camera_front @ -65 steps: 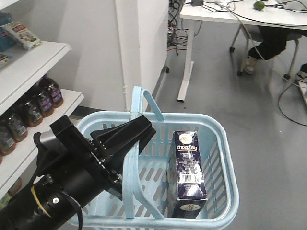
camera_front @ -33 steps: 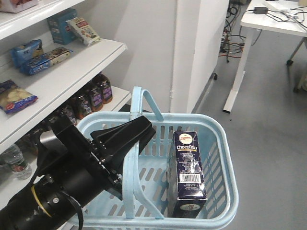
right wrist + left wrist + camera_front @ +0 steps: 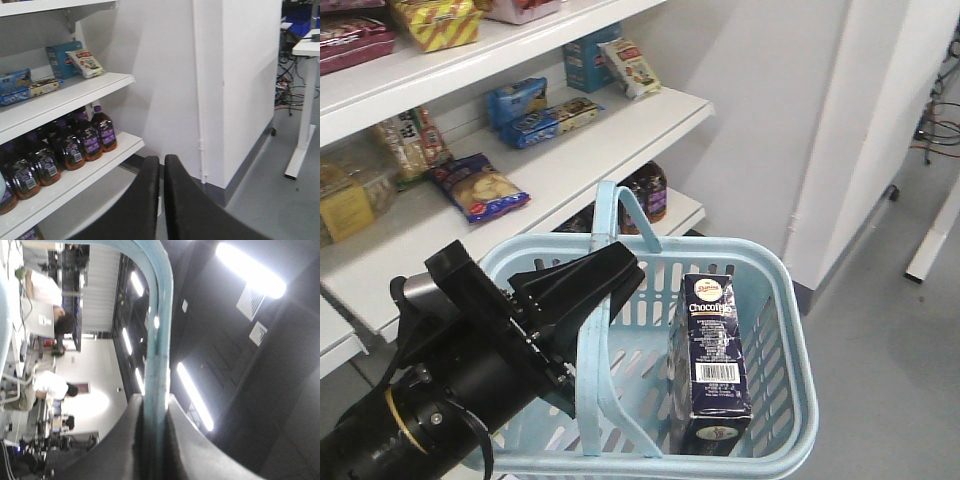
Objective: Left arm holds basket, right arm returns cookies
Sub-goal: 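Turn the base toward the snack shelf with yellow pear-drink bottles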
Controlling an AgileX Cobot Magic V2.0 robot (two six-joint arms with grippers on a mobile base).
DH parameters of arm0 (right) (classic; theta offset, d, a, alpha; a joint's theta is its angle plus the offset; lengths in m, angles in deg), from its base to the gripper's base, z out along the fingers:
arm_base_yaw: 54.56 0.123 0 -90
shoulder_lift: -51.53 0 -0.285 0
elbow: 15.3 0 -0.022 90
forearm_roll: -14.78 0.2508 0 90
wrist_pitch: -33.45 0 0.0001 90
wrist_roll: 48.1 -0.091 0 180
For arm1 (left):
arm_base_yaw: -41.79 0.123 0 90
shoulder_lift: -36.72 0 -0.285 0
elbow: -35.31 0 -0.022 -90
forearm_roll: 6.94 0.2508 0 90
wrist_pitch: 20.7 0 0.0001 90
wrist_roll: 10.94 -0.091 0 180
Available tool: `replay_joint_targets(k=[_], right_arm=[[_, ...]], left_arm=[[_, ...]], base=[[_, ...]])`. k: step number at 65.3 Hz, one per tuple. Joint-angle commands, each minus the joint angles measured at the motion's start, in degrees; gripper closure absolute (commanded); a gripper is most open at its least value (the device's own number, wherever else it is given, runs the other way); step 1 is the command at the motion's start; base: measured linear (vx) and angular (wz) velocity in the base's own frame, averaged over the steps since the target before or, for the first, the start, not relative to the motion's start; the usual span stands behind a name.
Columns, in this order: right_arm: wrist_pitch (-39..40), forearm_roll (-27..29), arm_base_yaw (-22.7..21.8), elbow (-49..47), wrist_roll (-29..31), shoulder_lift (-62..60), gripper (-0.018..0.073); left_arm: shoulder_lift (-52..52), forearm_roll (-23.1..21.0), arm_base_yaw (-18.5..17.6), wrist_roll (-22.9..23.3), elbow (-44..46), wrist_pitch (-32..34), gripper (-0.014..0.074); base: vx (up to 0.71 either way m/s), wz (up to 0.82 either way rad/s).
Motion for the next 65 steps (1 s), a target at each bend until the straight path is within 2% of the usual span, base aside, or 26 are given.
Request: replay_joint_targets(k=[1,65], right_arm=[[4.05,-0.63,-0.41,1.01,0.34,-0.73,0.0562],[4.05,-0.63,-0.41,1.01,0.34,-0.73,0.0562]], left_arm=[[1.63,-0.36,-0.34,-0.03,1.89,7.7,0.0596],[1.63,-0.41,-0.34,-0.03,1.89,7.7,0.0596]], base=[[0.1,0.51],[0.09,0.49]])
